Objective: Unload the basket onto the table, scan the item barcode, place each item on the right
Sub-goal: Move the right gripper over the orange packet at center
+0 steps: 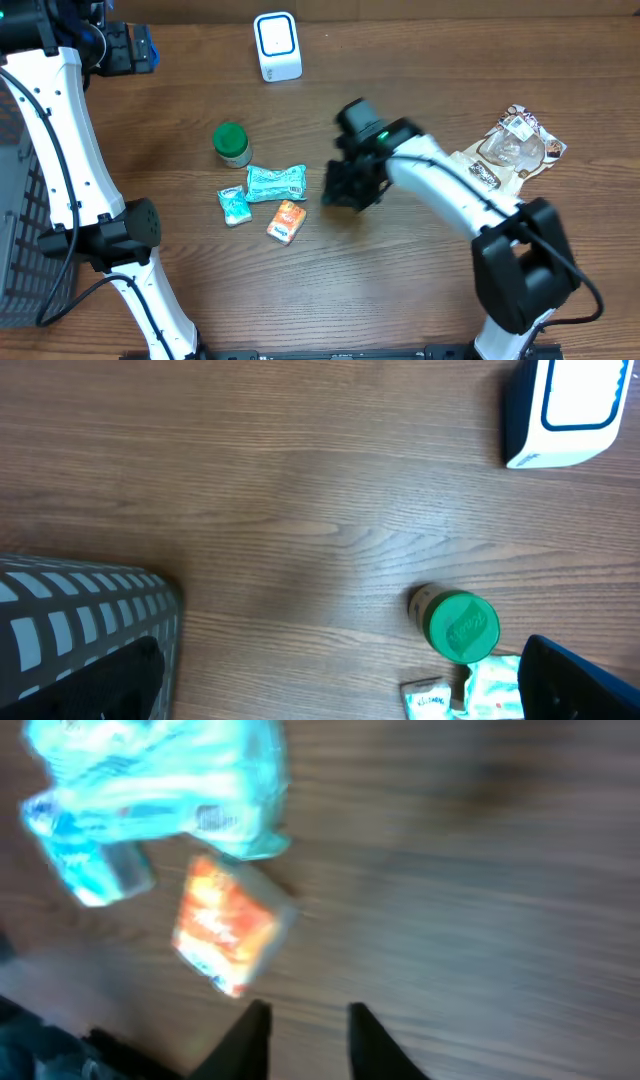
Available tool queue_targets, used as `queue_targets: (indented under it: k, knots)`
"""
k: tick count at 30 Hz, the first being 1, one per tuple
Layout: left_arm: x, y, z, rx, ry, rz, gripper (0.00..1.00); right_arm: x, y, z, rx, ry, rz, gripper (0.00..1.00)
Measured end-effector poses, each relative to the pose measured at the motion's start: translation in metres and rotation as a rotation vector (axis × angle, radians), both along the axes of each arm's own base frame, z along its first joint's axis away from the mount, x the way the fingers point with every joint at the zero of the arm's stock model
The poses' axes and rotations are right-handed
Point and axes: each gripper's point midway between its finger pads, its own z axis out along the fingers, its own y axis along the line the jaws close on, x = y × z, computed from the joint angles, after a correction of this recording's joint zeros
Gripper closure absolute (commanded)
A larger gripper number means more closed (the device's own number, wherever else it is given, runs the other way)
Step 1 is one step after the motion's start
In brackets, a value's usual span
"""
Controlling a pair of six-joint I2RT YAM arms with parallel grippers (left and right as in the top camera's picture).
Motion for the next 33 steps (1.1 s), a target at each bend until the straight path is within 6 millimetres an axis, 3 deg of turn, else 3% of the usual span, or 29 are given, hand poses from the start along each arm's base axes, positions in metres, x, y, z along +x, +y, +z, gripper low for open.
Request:
queue_targets:
  k: [2,8,13,18,23,26,33]
  knots:
    - [0.000,0.000,0.000,0.000,0.000,0.001,0.00,-0.006,0.025,-0.001,0.034,-0.032,0.021,0.94]
    - [0.000,0.000,0.000,0.000,0.000,0.000,0.01,-0.033,0.094,0.011,0.156,-0.119,0.141,0.96]
    - [0.000,0.000,0.000,0.000,0.000,0.000,0.01,-0.037,0.128,0.005,0.228,-0.162,0.187,0.96]
    - [0.000,0.000,0.000,0.000,0.000,0.000,0.00,-0.033,0.137,-0.017,0.234,-0.150,0.182,0.96]
    - [0.000,0.000,0.000,0.000,0.000,0.000,0.01,-0.052,0.133,-0.040,0.178,-0.074,0.201,0.96]
    - [0.000,0.000,0.000,0.000,0.000,0.001,0.01,-0.059,0.131,-0.043,0.162,-0.052,0.208,0.96]
    - [0.000,0.000,0.000,0.000,0.000,0.000,0.00,-0.051,0.101,-0.051,0.096,0.014,0.158,0.96]
